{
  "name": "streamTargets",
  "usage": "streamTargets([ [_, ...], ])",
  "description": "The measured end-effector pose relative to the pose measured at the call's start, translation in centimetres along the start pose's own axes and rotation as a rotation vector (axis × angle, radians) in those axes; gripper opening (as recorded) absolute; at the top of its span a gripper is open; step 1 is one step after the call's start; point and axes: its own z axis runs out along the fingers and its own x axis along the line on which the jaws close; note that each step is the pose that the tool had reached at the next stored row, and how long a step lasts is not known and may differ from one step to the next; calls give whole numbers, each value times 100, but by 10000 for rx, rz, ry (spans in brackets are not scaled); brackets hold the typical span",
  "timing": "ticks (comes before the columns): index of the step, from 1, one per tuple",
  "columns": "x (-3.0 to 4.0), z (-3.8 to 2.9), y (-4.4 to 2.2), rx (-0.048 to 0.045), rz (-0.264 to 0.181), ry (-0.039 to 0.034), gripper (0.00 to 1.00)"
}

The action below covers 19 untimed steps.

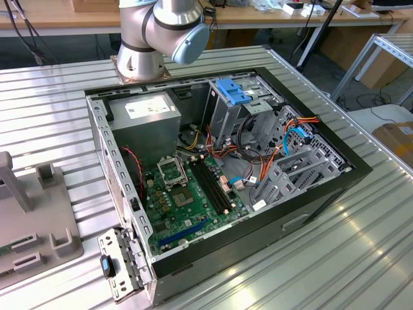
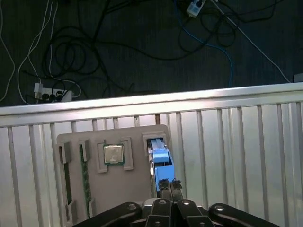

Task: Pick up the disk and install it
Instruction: 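Pick up the disk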

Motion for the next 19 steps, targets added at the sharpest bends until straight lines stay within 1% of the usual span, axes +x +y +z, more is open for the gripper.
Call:
streamTargets([
  [4,0,5,0,-5,-3,2,11],
  [9,1,37,-2,-7,-119,1,11],
  [11,-2,47,-30,-8,-166,1,11],
  [16,1,136,-32,-9,-204,5,11],
  [19,1,144,-31,-9,-211,6,11],
])
